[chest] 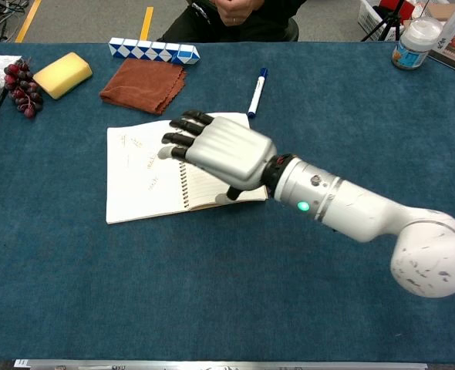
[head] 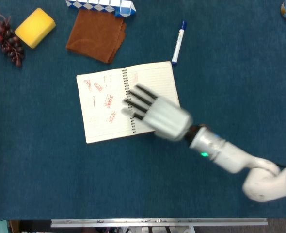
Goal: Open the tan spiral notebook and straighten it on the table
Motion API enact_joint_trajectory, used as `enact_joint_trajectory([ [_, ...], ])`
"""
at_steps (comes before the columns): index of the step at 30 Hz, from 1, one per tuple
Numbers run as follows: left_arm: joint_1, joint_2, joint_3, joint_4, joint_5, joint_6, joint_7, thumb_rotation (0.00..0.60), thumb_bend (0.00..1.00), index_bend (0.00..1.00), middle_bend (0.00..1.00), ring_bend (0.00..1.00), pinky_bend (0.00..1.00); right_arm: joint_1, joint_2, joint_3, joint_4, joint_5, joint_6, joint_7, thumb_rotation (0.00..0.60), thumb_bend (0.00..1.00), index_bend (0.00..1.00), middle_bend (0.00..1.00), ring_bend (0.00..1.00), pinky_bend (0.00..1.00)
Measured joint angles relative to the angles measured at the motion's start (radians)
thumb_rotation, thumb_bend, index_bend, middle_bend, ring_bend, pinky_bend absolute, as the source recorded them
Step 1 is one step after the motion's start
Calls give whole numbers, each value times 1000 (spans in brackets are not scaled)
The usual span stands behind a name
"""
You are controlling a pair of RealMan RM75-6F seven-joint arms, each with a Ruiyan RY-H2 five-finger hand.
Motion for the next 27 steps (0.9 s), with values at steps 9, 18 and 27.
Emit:
enact_joint_trajectory([
  [9, -22, -29, -25, 13, -6, -5, 38, 600, 326, 124, 17, 0, 16, -200, 296, -28, -166, 81, 218, 3, 600, 104, 198, 228, 85, 124],
  [18, -41, -55, -42, 25, -20, -15, 125, 600, 326, 126, 17, 0, 17, -430, 480, -59, -205, 144, 473, 98, 600, 183, 323, 292, 183, 318],
  [27, -46, -60, -46, 6, -27, -15, 176, 600, 326, 128, 17, 0, 16, -590, 545, -67, -194, 206, 610, 201, 600, 183, 323, 293, 183, 318],
])
